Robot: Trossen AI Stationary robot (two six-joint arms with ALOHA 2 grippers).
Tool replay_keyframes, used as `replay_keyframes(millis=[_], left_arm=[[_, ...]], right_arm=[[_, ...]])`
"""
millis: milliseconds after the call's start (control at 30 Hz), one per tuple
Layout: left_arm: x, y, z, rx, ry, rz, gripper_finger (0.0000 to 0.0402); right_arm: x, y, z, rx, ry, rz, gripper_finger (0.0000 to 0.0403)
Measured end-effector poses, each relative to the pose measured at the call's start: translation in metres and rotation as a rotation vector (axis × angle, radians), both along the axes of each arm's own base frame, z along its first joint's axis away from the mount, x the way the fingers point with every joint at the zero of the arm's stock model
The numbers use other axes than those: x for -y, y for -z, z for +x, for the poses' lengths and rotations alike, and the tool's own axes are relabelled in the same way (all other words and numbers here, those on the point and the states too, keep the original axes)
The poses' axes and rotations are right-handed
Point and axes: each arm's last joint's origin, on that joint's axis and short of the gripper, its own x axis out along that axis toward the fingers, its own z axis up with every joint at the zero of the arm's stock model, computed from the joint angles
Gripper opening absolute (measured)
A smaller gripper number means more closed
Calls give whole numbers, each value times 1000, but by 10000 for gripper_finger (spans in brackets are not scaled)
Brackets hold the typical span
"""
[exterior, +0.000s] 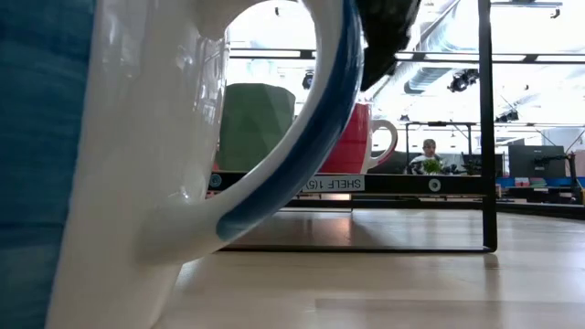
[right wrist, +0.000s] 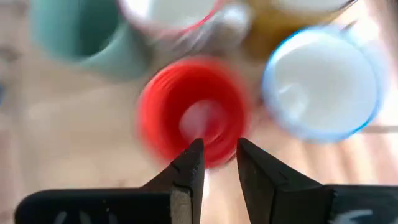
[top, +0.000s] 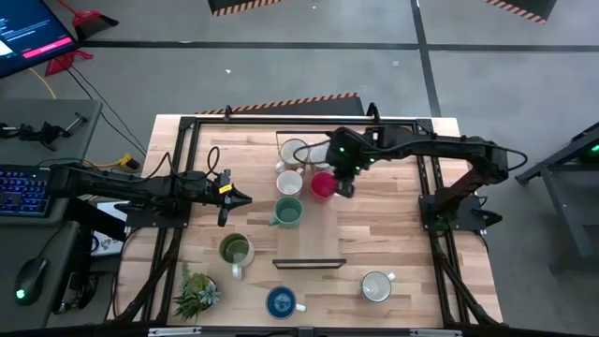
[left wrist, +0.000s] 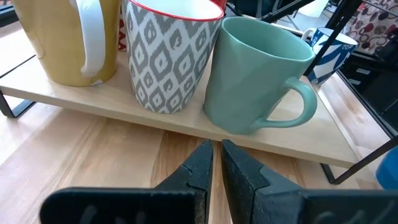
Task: Place coffee mugs
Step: Put the white mug on the shelf
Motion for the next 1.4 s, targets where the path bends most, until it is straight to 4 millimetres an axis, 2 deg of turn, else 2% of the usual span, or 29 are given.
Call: replay_keyframes(millis=[133, 333, 667, 867, 1100, 1267, 1333, 1400], left_arm=[[0, 0, 0, 0, 0, 1, 23], [0, 0, 0, 1, -13, 6, 23], [0, -1, 0, 8, -17, 0, 23], [0, -1, 0, 8, -18, -1, 23], [-1, -1, 0, 11, -18, -1, 23], [-1, -3, 1, 35, -18, -1, 23], [0, -7, 2, 73, -11, -5, 23], [1, -10, 3, 107, 1, -5, 23]], right_arm=[[-24, -4, -17, -100, -34, 134, 74], [-70, -6, -29, -198, -90, 176, 74], [-145, -6, -45, -223, -169, 123, 74], [-184, -4, -61, -188, -214, 14, 74], [-216, -8, -72, -55, -235, -48, 73], [-226, -9, -76, 21, -224, -119, 73], [-227, -10, -75, 75, -227, -190, 73], [-226, -6, -69, 157, -225, -332, 73]])
